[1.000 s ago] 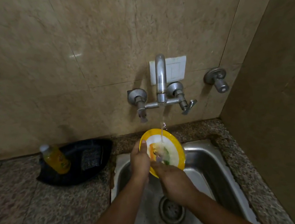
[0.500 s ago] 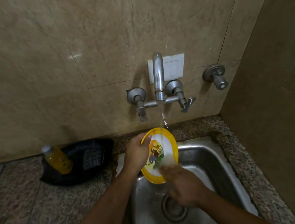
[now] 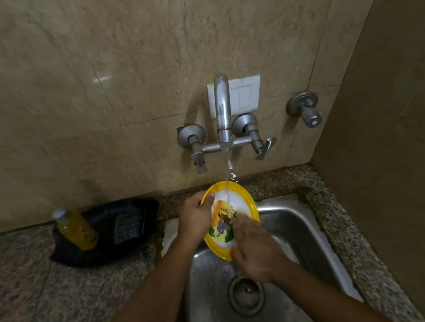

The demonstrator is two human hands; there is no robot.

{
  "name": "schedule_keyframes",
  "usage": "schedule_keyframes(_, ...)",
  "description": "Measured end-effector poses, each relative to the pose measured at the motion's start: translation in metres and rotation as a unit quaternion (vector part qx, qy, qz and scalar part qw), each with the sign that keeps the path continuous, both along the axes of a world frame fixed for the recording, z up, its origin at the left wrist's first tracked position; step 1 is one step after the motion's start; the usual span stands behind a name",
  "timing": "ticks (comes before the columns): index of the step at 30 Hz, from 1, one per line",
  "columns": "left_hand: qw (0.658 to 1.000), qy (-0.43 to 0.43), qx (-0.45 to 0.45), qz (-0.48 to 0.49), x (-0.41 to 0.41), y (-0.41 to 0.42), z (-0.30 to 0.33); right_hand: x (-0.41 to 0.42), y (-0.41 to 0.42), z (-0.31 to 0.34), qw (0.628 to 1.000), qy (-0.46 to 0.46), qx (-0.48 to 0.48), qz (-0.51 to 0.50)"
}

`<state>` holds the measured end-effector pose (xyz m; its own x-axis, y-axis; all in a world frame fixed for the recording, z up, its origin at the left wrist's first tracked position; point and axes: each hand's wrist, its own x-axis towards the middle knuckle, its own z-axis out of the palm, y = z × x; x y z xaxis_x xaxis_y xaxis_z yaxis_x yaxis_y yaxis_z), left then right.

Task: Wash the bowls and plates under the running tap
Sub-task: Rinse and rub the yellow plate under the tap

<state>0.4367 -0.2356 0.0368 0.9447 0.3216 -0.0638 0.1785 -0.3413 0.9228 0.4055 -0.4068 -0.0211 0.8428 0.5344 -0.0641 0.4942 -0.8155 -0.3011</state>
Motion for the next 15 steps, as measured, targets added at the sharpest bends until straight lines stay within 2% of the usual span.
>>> schedule_keyframes(3,0.999,0.015,-0.034,0.02,0.005,0.01,-0.002,-0.008,0.006,0.003,0.995,0.036,0.061,0.074)
schedule_keyframes(5,0.995,0.026,-0.087,0.041,0.006,0.018,-0.01,-0.009,-0.001,-0.001,0.994,-0.008,0.057,0.095)
schedule_keyframes(7,0.99,0.05,-0.124,0.039,0.001,0.017,-0.021,0.003,-0.005,-0.005,0.998,-0.045,0.024,0.037)
schedule_keyframes(9,0.985,0.075,-0.153,0.043,-0.002,0.009,-0.031,0.014,0.005,0.001,1.0,-0.023,-0.005,-0.005)
schedule_keyframes(13,0.964,0.1,-0.242,0.038,-0.002,0.008,-0.029,0.005,0.027,0.015,0.994,0.042,0.043,0.092)
schedule_keyframes(15,0.954,0.101,-0.277,0.055,-0.007,0.008,-0.023,0.002,0.017,0.017,0.987,0.041,0.05,0.15)
